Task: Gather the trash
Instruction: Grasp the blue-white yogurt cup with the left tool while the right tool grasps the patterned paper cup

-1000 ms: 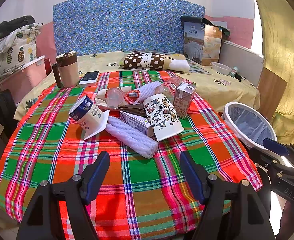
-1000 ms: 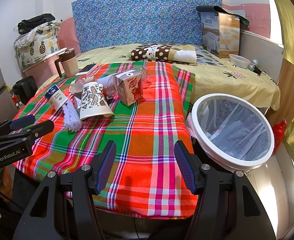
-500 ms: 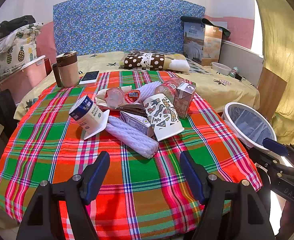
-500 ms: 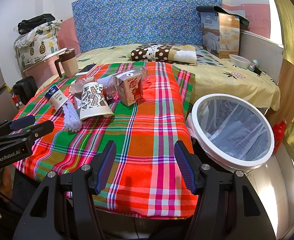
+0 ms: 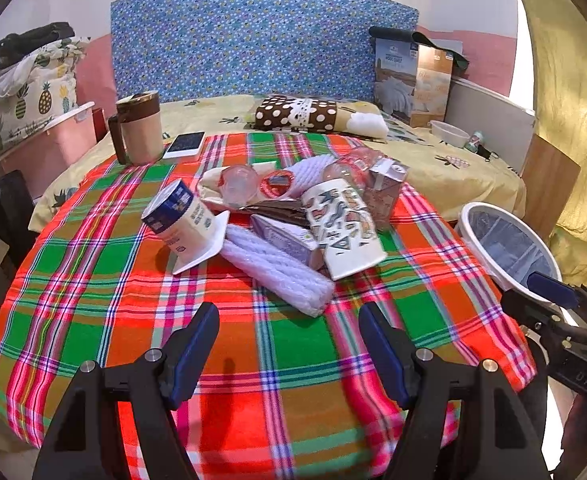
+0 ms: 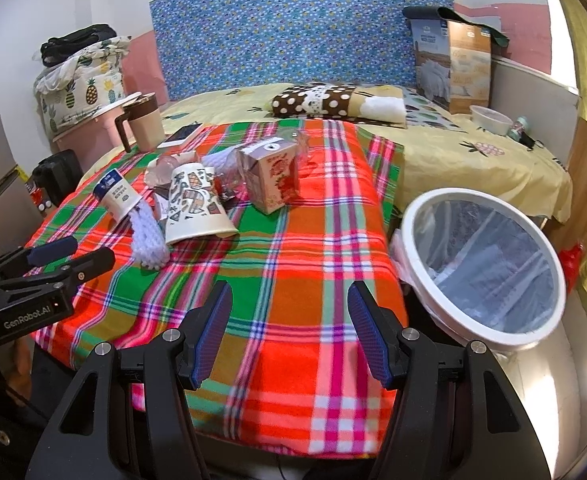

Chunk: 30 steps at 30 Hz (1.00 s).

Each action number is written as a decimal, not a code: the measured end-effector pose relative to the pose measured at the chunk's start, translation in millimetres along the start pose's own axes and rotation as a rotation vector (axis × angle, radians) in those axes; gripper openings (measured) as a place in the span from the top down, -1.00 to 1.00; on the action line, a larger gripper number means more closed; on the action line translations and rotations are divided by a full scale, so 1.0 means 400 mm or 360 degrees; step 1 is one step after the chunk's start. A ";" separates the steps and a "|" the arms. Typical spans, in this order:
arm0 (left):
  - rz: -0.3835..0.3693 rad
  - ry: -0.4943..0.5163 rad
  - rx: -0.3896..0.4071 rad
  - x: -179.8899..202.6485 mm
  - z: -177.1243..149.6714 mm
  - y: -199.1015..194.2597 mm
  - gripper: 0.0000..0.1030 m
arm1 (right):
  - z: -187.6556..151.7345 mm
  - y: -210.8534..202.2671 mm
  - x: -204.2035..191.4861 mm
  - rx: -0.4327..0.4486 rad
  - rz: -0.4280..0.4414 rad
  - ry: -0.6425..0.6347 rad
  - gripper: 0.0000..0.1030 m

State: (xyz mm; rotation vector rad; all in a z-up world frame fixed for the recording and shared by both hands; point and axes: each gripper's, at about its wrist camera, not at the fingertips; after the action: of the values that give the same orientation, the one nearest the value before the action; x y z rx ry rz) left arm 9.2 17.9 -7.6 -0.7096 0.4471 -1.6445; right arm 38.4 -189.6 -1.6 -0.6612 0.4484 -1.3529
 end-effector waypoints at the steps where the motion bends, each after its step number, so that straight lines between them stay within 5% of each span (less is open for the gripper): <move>1: 0.0002 -0.0010 -0.0003 -0.008 0.000 0.003 -0.40 | 0.004 0.005 -0.004 -0.0002 0.0015 -0.0003 -0.20; 20: 0.0037 -0.0349 0.0046 -0.245 0.066 0.059 -0.40 | 0.098 0.113 -0.129 -0.0031 0.0289 -0.0142 -0.20; 30: -0.0050 -0.0479 0.0058 -0.318 0.112 0.128 -0.40 | 0.122 0.171 -0.170 -0.0083 0.0356 -0.0183 -0.20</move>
State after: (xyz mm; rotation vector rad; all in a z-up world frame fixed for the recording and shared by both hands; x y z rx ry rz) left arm 87.5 136.3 -33.3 -0.9233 0.1906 -1.5388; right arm 108.7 -109.0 -16.3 -0.7061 0.4518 -1.0896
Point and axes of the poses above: each gripper's, at about its wrist camera, not at the fingertips, and y roughly the way its jaws point, x to its right, z to its top, and after that the axes turned 12 degrees about -z, right-handed
